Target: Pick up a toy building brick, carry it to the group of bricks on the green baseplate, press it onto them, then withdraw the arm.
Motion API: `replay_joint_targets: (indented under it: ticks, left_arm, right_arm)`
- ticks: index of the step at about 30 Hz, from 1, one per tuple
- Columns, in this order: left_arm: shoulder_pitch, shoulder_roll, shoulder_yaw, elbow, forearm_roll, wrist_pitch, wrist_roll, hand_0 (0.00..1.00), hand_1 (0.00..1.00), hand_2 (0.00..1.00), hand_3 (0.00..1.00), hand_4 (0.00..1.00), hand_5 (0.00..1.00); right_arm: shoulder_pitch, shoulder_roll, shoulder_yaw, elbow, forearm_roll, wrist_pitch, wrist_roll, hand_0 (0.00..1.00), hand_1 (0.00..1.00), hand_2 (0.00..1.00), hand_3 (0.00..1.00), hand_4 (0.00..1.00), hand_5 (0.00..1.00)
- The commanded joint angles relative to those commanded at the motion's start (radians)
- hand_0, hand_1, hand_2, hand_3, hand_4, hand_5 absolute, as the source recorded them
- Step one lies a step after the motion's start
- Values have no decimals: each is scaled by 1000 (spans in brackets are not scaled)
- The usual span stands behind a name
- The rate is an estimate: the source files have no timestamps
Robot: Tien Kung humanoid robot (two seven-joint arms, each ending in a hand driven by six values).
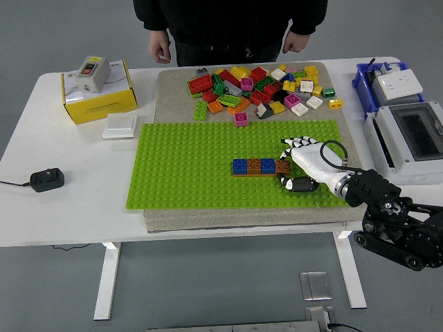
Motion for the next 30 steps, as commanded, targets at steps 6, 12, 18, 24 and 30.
replay_joint_targets:
  ticks: [6, 12, 18, 24, 30]
  left_arm:
    - [0, 0, -1, 0, 2, 0, 0, 638, 601, 575, 669, 264, 753]
    - [0, 0, -2, 0, 4, -1, 0, 638, 601, 575, 670, 265, 751]
    - [-1, 0, 0, 0, 4, -1, 0, 638, 601, 575, 672, 267, 752]
    - [0, 1, -2, 0, 6, -1, 0, 638, 601, 575, 672, 267, 752]
    - [0, 1, -1, 0, 7, -1, -1, 637, 601, 575, 673, 268, 752]
  right_arm:
    - [4, -1, 4, -6, 0, 3, 0, 998, 998, 998, 505, 546, 469]
    - [9, -5, 10, -7, 1, 5, 0, 998, 998, 998, 505, 544, 468]
    - [8, -2, 7, -10, 9, 5, 2, 998, 998, 998, 503, 544, 467]
    - [7, 1, 0, -15, 13, 5, 4, 998, 998, 998, 502, 543, 468]
    - [8, 6, -5, -22, 12, 6, 5, 998, 998, 998, 504, 543, 468]
